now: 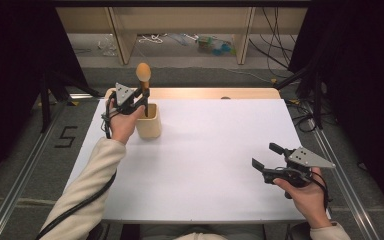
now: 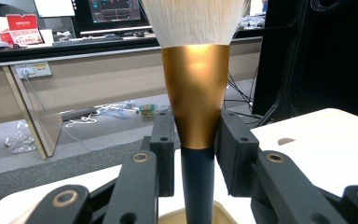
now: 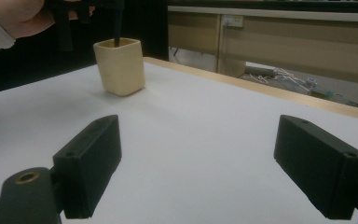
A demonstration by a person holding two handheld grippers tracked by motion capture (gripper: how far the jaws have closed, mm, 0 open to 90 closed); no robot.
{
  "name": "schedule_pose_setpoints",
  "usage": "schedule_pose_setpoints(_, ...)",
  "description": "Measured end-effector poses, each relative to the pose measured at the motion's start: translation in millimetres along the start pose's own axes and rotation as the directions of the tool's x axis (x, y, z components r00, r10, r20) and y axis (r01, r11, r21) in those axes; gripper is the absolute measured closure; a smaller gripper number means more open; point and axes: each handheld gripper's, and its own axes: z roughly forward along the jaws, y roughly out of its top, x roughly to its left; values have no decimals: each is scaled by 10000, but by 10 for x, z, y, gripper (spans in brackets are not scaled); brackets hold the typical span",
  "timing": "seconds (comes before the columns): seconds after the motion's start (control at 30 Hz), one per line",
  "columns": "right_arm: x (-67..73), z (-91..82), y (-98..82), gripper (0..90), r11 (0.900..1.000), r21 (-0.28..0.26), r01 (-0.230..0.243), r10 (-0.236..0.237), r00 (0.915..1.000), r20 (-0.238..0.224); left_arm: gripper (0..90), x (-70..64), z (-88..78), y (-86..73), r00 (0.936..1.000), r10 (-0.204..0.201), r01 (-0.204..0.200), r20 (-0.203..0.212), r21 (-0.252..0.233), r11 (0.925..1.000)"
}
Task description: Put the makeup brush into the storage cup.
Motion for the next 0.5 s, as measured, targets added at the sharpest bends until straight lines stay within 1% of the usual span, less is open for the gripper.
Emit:
schedule_pose_setpoints(0.33, -4, -6, 2, 159, 10000, 32, 54, -54, 10000, 22, 695, -1, 6, -11, 10000, -23, 23, 9, 43, 10000)
schedule_pose_setpoints(0.5, 1, 0, 0, 159, 10000, -6, 19, -19, 10000, 17, 695, -1, 7, -16, 10000, 30, -31, 27, 77, 10000)
